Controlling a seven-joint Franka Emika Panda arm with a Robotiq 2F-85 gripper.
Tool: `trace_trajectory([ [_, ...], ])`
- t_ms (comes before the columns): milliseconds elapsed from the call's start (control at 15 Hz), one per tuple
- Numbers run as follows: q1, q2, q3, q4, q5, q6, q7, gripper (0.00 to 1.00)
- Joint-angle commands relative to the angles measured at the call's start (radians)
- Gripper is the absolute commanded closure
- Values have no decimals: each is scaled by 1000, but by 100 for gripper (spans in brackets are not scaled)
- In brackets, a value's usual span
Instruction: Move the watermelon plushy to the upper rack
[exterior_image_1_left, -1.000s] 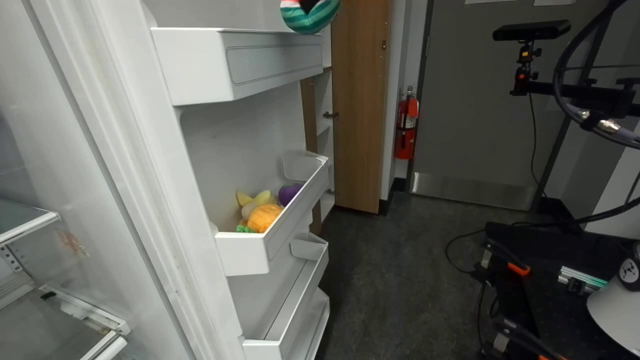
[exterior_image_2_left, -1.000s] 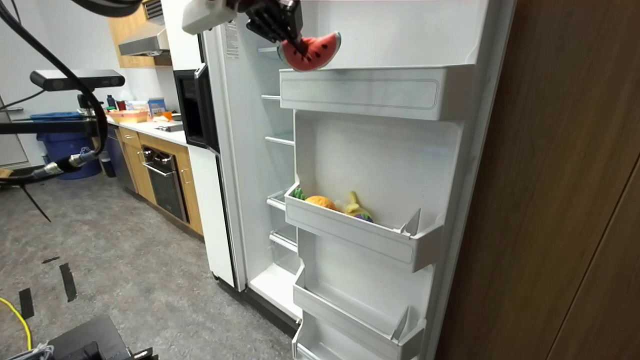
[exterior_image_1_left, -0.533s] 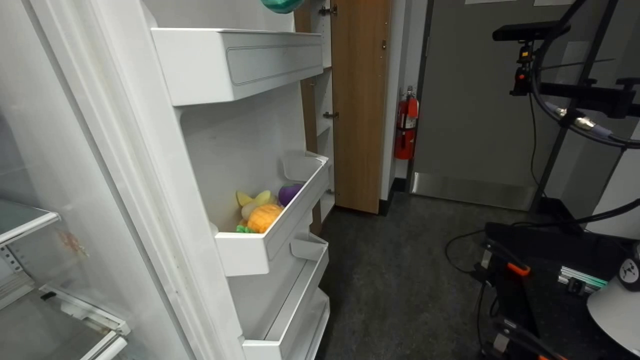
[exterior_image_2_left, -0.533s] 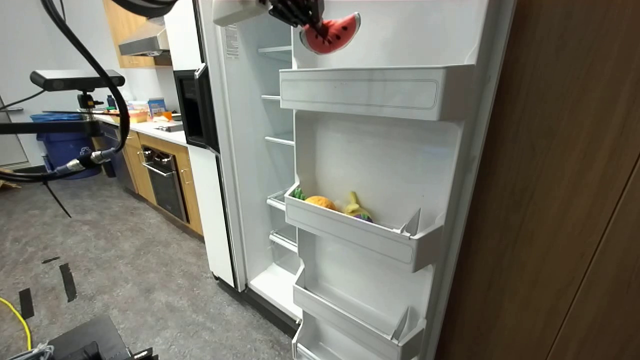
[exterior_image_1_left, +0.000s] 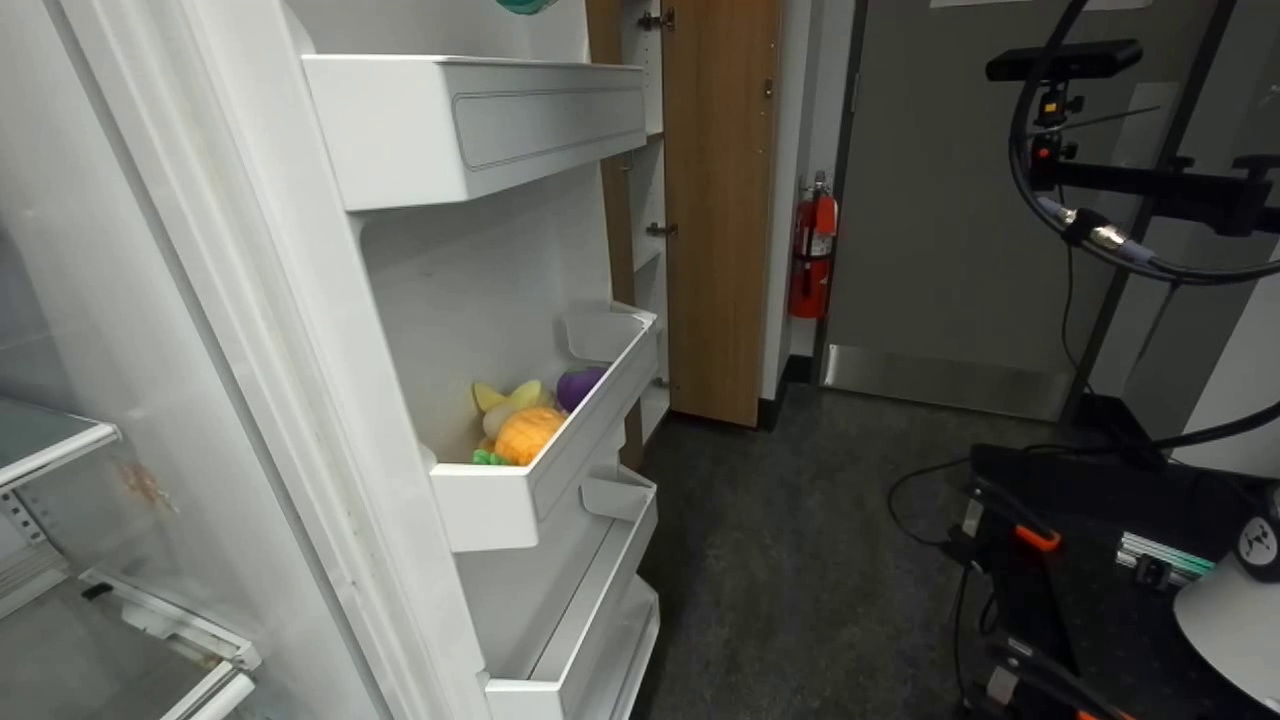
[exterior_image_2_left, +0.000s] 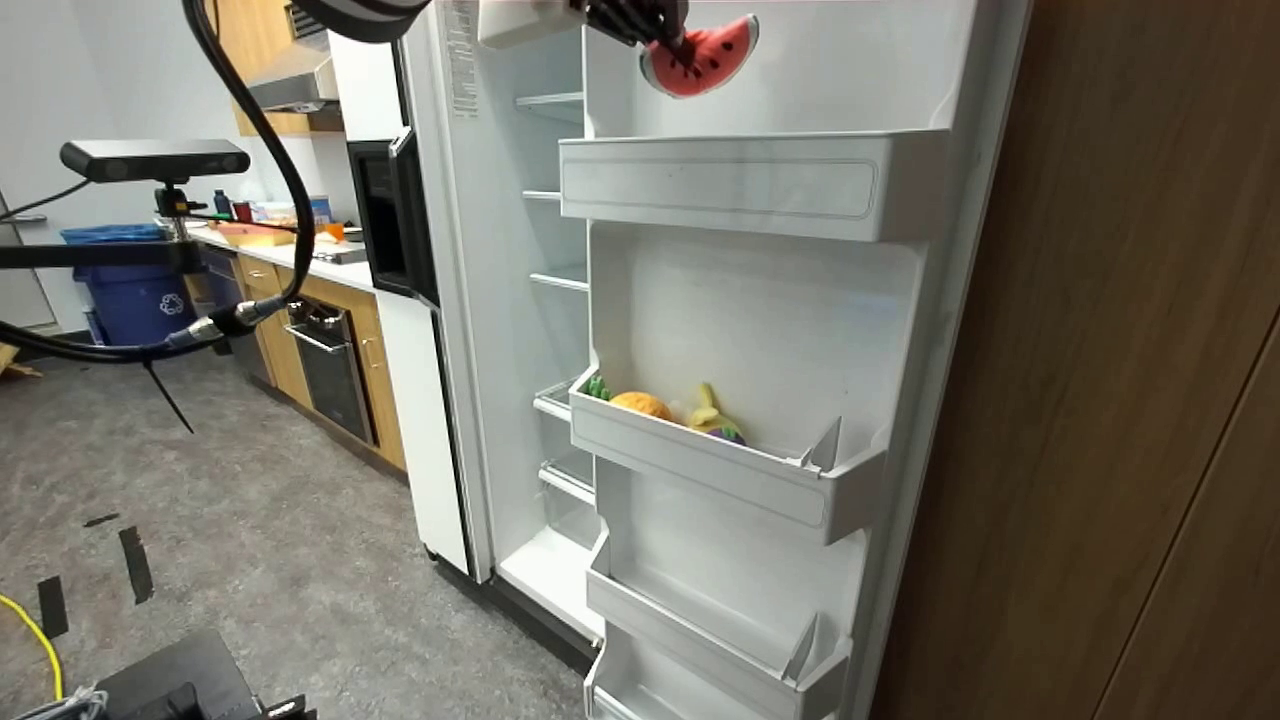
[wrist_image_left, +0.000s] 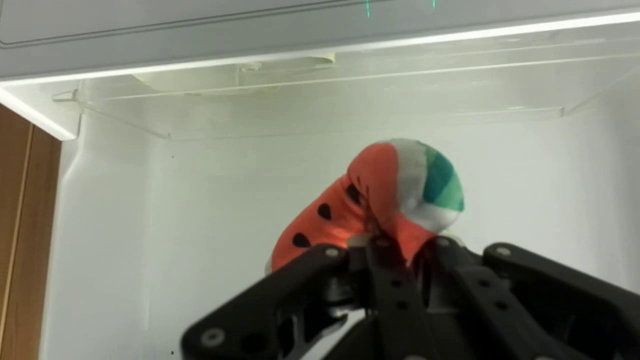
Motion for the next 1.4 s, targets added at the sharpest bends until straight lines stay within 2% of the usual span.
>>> trace_trajectory([
  [0, -68, 65, 61, 78, -90, 5, 86, 98],
  [67, -76, 75, 71, 86, -112, 5, 103, 98],
  [133, -91, 84, 86, 93, -142, 2, 133, 66],
  [267, -104, 97, 105, 105, -188, -2, 181, 58],
  [400, -106, 98, 117, 105, -219, -7, 220, 42],
  [733, -48, 68, 119, 75, -152, -42, 188, 4],
  [800, -31, 59, 116, 67, -128, -50, 173, 1],
  [1133, 105, -3, 71, 36, 85, -160, -10, 0],
  [1200, 180, -15, 13, 33, 111, -192, -47, 0],
  [1333, 229, -56, -18, 22, 150, -253, -107, 0],
])
